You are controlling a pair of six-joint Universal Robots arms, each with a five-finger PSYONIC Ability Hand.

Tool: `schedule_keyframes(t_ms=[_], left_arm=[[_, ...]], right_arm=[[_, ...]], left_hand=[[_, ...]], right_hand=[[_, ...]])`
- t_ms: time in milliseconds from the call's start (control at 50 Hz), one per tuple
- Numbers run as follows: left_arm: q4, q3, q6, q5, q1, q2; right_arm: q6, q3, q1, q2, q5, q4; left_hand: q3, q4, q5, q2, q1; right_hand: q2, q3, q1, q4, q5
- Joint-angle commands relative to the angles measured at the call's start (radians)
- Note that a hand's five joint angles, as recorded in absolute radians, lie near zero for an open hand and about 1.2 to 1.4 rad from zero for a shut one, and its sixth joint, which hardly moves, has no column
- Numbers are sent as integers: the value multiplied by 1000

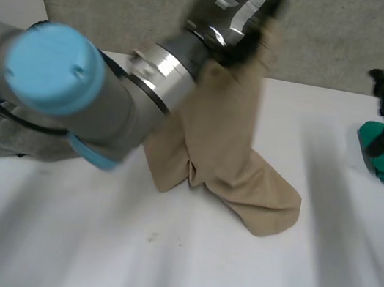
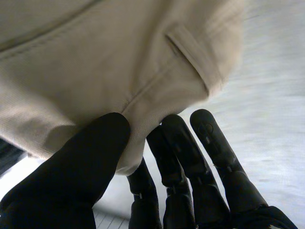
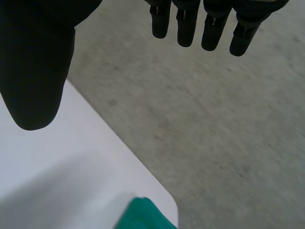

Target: Fold the laundry.

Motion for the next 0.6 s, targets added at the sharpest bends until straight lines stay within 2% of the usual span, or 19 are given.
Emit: schedule_keyframes(t_ms=[20,40,60,80,100,120,200,300,380,440,460,520,600], left_arm=[[-12,-5,-173,139,-201,-123],[-16,-8,-172,142,-212,-132],[-20,-13,-172,145,-219,-139],[-26,-28,-170,150,-227,-146],[-29,-37,-170,153,-228,-148],[-30,-47,-169,158,-228,-146],[-35,-85,-166,165,-230,-120],[-35,-142,-158,161,-210,22],[-39,-188,-158,153,-99,128],[-67,-192,-157,153,-31,137],[-113,-192,-157,153,12,134],[-212,-176,-153,153,67,119],[-396,-52,-114,135,115,-34]], right_arm=[[60,-4,-140,-9,-4,0],[60,-4,-152,-9,-4,0],[60,-5,-166,-9,-7,0],[59,-13,-192,-5,-10,0],[57,-16,-199,3,-12,0],[54,-19,-206,6,-13,0],[48,-61,-210,75,-18,15],[10,-114,-209,127,-76,72],[5,-166,-189,127,-93,185],[8,-212,-152,130,-92,279],[10,-247,-134,138,-98,347],[16,-289,-121,170,-108,434],[48,-366,-115,276,-130,533]], left_hand=[[203,199,254,200,239],[203,199,254,200,239],[82,77,133,79,117],[-475,-479,-424,-478,-439],[-727,-732,-676,-730,-692],[-837,-842,-786,-840,-802],[-955,-960,-904,-959,-920],[-982,-987,-931,-985,-947],[-965,-969,-914,-968,-929],[-953,-958,-902,-956,-918],[-944,-949,-893,-947,-909],[-924,-928,-873,-927,-888],[-862,-867,-811,-865,-827]], right_hand=[[-39,-38,-55,-38,-47],[-39,-38,-55,-38,-47],[-39,-38,-55,-38,-47],[-39,-38,-55,-38,-47],[-39,-38,-55,-38,-47],[-39,-38,-55,-38,-47],[-39,-38,-55,-38,-47],[-39,-38,-55,-38,-47],[-39,-38,-55,-38,-47],[-39,-38,-55,-38,-47],[-39,-38,-55,-38,-47],[-39,-38,-55,-38,-47],[-39,-38,-55,-38,-47]])
